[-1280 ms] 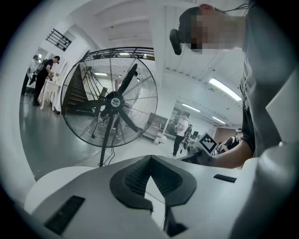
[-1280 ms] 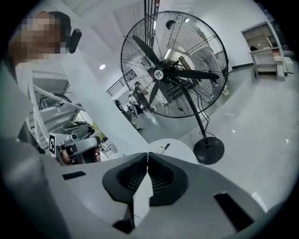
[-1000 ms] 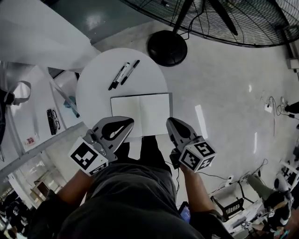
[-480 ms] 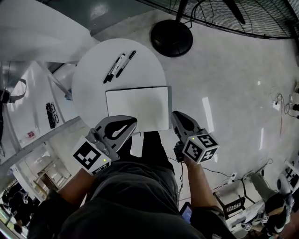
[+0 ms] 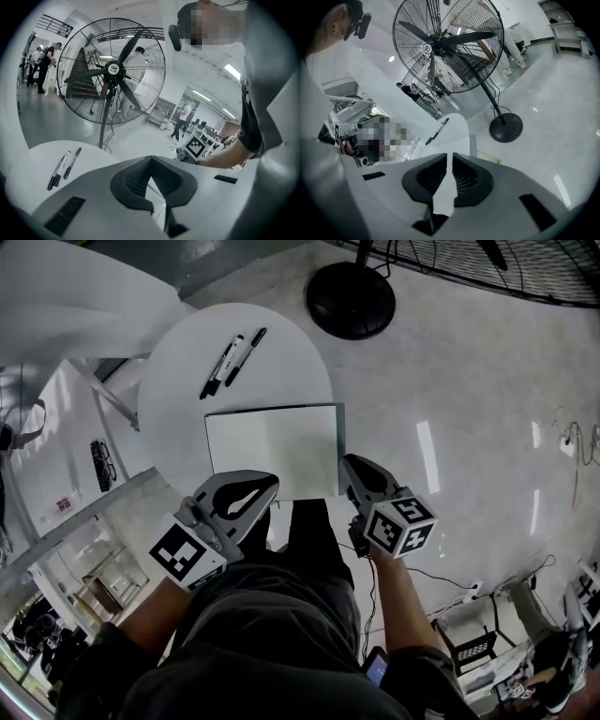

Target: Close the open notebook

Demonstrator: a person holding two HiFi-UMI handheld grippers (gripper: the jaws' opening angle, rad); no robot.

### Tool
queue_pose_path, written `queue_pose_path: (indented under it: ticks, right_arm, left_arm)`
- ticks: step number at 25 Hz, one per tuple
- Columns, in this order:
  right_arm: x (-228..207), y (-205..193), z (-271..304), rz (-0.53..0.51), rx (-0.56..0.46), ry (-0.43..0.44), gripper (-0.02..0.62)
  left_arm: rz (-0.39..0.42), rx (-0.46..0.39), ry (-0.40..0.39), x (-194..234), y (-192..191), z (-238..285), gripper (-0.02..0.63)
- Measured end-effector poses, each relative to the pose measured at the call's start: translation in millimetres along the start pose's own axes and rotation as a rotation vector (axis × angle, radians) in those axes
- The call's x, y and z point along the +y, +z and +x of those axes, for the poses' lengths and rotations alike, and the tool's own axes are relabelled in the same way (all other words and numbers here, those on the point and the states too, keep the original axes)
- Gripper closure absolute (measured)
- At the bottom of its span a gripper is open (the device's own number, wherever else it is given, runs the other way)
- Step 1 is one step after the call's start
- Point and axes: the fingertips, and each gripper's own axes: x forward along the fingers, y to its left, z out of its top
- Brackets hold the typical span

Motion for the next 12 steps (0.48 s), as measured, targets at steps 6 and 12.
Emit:
queue_pose_path:
  ticks: [6,12]
  right_arm:
    - [-17.7,-16.7,11.6,0.028,0.041,-0.008,0.494]
    - [-36.0,-33.0,20.6,0.039,0.072,-0.036,0.446]
  left_arm:
    - [-0.006,0.021,0.0,-2.1,-7.1,7.9,0.591]
    - [-0.022,0.044,0.003,-2.5,-18.7,9.6,0.591]
